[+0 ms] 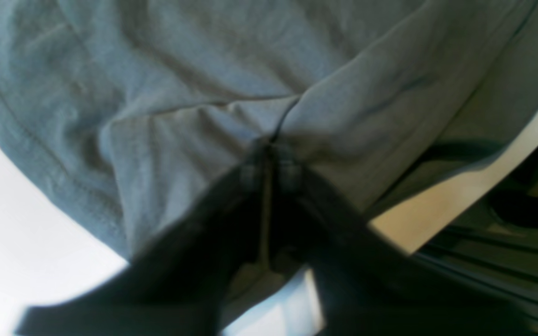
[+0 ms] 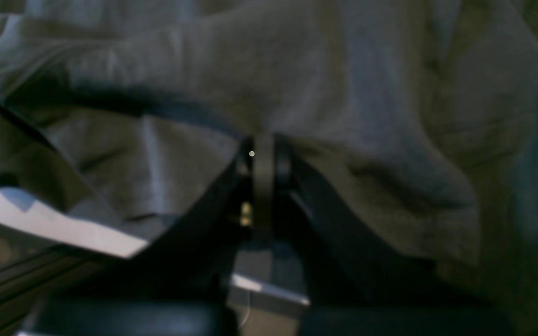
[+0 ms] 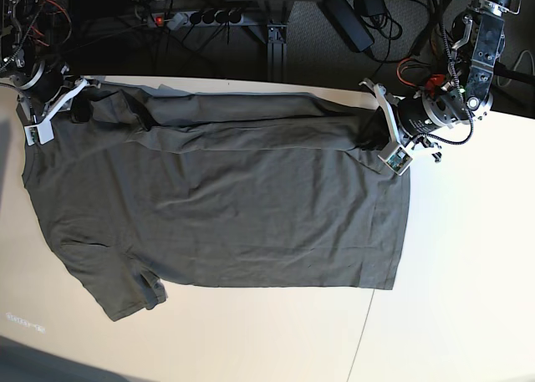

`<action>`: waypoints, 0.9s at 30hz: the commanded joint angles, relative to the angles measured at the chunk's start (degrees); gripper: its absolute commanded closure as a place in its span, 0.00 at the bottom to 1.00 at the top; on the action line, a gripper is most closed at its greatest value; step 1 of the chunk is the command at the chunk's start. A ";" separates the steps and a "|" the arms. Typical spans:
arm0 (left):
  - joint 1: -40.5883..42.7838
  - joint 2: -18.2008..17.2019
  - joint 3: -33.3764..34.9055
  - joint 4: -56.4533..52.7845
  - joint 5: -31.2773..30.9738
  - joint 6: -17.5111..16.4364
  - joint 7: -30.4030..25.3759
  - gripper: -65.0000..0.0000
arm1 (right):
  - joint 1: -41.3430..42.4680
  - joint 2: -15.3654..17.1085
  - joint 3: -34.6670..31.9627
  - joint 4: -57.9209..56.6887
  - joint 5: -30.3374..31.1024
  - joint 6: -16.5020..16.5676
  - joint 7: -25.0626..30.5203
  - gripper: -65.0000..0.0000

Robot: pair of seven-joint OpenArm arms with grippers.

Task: Fold the T-shirt properly
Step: 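Lay the folded edge down and release with both grippers, then grasp the opposite long edge of the shirt with both grippers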

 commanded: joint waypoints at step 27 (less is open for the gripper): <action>-40.35 1.70 -8.76 -47.87 -17.14 1.68 -7.28 0.34 | 0.44 0.90 0.37 0.15 -3.91 2.89 -0.96 1.00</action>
